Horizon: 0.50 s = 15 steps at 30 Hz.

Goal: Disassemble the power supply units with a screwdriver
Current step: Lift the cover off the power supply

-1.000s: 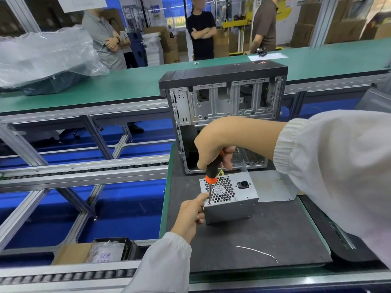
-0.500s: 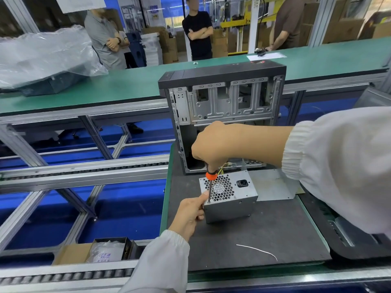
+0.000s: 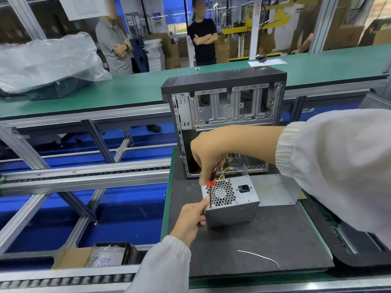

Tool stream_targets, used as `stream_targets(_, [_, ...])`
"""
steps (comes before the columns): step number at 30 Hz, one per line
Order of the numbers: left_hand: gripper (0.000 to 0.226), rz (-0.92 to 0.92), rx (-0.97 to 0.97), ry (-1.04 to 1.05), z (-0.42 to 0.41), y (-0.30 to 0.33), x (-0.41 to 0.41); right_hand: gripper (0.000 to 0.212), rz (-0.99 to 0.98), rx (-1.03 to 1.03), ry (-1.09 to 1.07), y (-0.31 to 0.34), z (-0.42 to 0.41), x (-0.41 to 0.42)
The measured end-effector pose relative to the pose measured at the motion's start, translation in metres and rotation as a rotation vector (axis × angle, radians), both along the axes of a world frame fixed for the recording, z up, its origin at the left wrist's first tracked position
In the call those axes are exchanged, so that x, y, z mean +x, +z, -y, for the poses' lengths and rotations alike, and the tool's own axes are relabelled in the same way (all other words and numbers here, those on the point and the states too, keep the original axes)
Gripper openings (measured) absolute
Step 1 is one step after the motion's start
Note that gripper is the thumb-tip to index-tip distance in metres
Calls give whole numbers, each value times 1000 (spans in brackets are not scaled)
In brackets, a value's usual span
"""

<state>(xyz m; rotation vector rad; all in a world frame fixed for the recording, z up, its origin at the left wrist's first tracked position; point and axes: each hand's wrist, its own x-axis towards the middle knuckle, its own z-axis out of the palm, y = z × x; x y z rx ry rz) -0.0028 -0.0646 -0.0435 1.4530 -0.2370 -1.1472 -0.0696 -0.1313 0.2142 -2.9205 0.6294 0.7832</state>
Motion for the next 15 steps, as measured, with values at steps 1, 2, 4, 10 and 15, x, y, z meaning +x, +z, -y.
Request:
stream_targets(1, [43, -2, 2, 2, 0, -1, 0, 55, 40, 22, -82, -1, 3, 0])
stream_targets(2, [43, -4, 5, 4, 0, -1, 0, 62, 37, 22, -165, -3, 4, 2])
stream_targets(4, [33, -6, 10, 2, -1, -2, 0, 56, -13, -10, -262, -8, 6, 3])
stream_targets(10, [30, -12, 11, -8, -2, -1, 0, 33, -55, -94, -241, -12, 3, 7])
stream_targets(15, [36, 2, 0, 0, -1, 1, -2, 27, -97, -257, -49, -1, -12, -1])
